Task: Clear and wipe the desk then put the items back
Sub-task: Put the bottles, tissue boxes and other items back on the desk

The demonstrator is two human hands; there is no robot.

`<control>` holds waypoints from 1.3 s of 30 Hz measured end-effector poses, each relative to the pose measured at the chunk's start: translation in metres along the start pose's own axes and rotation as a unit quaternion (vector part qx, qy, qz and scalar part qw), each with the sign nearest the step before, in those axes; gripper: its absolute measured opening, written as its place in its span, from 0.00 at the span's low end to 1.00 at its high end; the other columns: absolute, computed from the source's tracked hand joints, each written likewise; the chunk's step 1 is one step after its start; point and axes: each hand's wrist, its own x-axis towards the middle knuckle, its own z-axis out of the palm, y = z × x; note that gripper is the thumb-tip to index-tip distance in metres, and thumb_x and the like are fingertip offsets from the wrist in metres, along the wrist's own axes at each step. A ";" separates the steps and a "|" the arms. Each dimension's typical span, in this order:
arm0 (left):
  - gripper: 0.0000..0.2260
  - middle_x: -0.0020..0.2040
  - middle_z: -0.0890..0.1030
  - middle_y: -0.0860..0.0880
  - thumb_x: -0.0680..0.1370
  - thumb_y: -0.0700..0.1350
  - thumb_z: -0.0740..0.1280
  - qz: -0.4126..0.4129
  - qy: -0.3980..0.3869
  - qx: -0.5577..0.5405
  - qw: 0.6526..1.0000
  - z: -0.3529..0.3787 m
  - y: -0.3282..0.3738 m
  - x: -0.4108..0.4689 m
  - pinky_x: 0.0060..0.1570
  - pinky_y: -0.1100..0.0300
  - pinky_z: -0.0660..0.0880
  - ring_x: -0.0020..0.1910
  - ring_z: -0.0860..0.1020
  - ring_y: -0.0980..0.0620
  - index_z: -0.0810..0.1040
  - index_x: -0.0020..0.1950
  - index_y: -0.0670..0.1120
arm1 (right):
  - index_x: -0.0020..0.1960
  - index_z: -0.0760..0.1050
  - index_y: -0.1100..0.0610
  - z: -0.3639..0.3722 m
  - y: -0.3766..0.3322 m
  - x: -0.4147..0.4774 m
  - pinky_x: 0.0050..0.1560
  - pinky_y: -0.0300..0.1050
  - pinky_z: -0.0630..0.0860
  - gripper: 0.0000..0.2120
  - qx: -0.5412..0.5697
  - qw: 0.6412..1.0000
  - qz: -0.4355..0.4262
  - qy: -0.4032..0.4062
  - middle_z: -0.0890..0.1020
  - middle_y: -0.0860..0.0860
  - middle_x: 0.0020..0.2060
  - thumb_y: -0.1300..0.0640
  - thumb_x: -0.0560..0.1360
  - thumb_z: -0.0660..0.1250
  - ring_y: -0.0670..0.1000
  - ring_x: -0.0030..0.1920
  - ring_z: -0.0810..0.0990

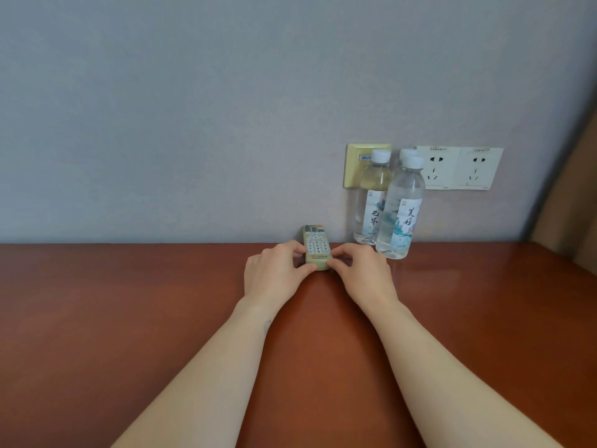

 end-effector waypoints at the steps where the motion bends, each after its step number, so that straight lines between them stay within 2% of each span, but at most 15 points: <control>1: 0.17 0.56 0.83 0.58 0.74 0.61 0.69 0.000 0.006 0.005 1.000 0.000 0.000 -0.001 0.56 0.56 0.70 0.59 0.78 0.55 0.78 0.61 0.58 | 0.56 0.80 0.47 -0.001 0.000 -0.001 0.58 0.51 0.75 0.10 -0.001 1.000 -0.001 0.002 0.84 0.47 0.51 0.50 0.75 0.69 0.51 0.56 0.80; 6: 0.23 0.59 0.80 0.61 0.72 0.64 0.69 -0.012 0.035 -0.015 0.999 -0.005 0.004 -0.010 0.57 0.56 0.68 0.62 0.76 0.55 0.75 0.64 0.58 | 0.61 0.78 0.49 -0.006 -0.002 -0.010 0.60 0.48 0.73 0.14 0.001 0.999 0.002 0.038 0.83 0.47 0.55 0.52 0.76 0.68 0.51 0.59 0.79; 17: 0.14 0.55 0.82 0.60 0.76 0.56 0.66 0.011 0.101 -0.062 0.993 -0.016 0.024 -0.058 0.53 0.56 0.71 0.58 0.78 0.52 0.77 0.62 0.57 | 0.52 0.80 0.49 -0.023 -0.012 -0.063 0.57 0.47 0.74 0.06 0.067 0.995 0.003 0.078 0.84 0.45 0.48 0.55 0.76 0.68 0.50 0.52 0.81; 20: 0.12 0.54 0.82 0.62 0.78 0.53 0.64 -0.004 0.097 -0.086 0.992 -0.021 0.032 -0.080 0.49 0.59 0.66 0.58 0.77 0.52 0.78 0.61 0.57 | 0.50 0.81 0.48 -0.032 -0.013 -0.087 0.52 0.42 0.71 0.06 0.100 0.991 0.026 0.091 0.83 0.44 0.44 0.56 0.76 0.67 0.48 0.49 0.80; 22: 0.11 0.52 0.81 0.63 0.78 0.52 0.64 -0.005 0.092 -0.099 0.991 -0.025 0.041 -0.098 0.47 0.60 0.64 0.57 0.77 0.53 0.78 0.60 0.58 | 0.49 0.81 0.49 -0.039 -0.012 -0.105 0.48 0.40 0.69 0.06 0.121 0.987 0.033 0.098 0.81 0.43 0.41 0.57 0.76 0.66 0.47 0.48 0.79; 25: 0.10 0.50 0.81 0.63 0.78 0.52 0.63 -0.003 0.076 -0.119 0.990 -0.027 0.057 -0.120 0.48 0.60 0.66 0.56 0.77 0.52 0.78 0.59 0.59 | 0.48 0.82 0.50 -0.050 -0.012 -0.130 0.51 0.42 0.73 0.06 0.154 0.981 0.044 0.105 0.82 0.43 0.40 0.57 0.76 0.67 0.47 0.47 0.80; 29: 0.09 0.44 0.79 0.65 0.77 0.52 0.63 0.003 0.036 -0.148 0.988 -0.029 0.073 -0.149 0.55 0.54 0.74 0.53 0.79 0.55 0.78 0.55 0.61 | 0.46 0.82 0.49 -0.070 -0.004 -0.166 0.50 0.42 0.76 0.08 0.204 0.971 0.059 0.112 0.84 0.42 0.41 0.59 0.76 0.65 0.44 0.45 0.80; 31: 0.08 0.45 0.80 0.63 0.77 0.52 0.63 0.011 0.022 -0.164 0.986 -0.033 0.083 -0.161 0.57 0.52 0.75 0.52 0.79 0.56 0.79 0.53 0.62 | 0.46 0.81 0.49 -0.086 0.003 -0.184 0.49 0.40 0.75 0.09 0.201 0.972 0.057 0.112 0.84 0.42 0.41 0.60 0.76 0.64 0.43 0.45 0.80; 36: 0.08 0.48 0.81 0.64 0.78 0.52 0.63 0.125 -0.064 -0.168 0.976 -0.045 0.130 -0.187 0.57 0.52 0.76 0.48 0.79 0.61 0.78 0.54 0.62 | 0.47 0.80 0.48 -0.143 0.026 -0.229 0.45 0.37 0.73 0.10 0.162 0.975 0.061 0.142 0.84 0.42 0.43 0.61 0.77 0.63 0.40 0.44 0.79; 39: 0.10 0.50 0.81 0.63 0.77 0.53 0.62 0.175 -0.096 -0.135 0.970 -0.048 0.173 -0.204 0.56 0.52 0.75 0.50 0.79 0.59 0.77 0.56 0.62 | 0.49 0.80 0.48 -0.182 0.041 -0.256 0.46 0.36 0.73 0.10 0.145 0.974 0.069 0.160 0.83 0.42 0.44 0.61 0.78 0.63 0.40 0.47 0.79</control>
